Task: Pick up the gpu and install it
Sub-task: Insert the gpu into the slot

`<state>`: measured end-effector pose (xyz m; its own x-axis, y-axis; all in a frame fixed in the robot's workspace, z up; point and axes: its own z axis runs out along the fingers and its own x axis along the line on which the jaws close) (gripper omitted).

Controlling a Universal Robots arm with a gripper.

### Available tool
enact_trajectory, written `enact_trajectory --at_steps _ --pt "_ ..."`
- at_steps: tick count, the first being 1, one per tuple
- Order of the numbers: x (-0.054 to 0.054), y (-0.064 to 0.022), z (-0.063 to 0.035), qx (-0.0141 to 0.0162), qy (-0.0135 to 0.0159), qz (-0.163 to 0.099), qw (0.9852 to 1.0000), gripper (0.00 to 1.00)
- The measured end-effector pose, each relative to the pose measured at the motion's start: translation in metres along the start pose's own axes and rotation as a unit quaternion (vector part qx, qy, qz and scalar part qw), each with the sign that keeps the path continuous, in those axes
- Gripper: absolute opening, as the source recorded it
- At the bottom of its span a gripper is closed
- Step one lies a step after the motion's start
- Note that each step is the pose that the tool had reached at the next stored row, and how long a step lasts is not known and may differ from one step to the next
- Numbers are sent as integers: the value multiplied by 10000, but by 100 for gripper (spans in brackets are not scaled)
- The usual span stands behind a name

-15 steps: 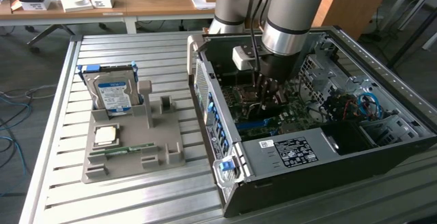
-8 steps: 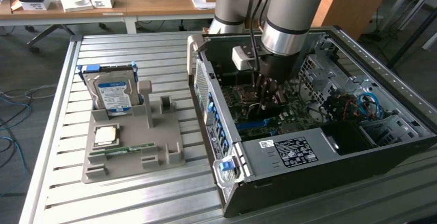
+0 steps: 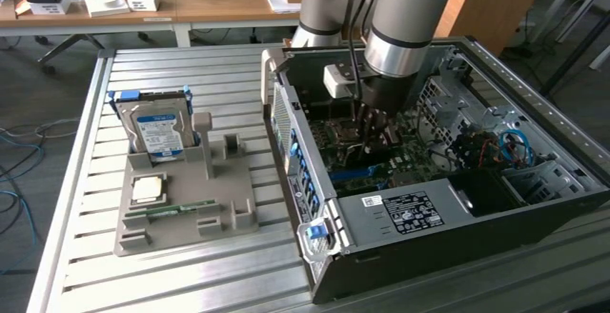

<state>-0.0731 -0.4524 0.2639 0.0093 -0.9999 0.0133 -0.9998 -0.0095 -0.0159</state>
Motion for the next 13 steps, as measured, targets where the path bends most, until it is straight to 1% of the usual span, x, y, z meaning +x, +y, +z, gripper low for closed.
enact_trajectory --at_steps 13 --pt "-1 4 0 0 0 0 10000 26"
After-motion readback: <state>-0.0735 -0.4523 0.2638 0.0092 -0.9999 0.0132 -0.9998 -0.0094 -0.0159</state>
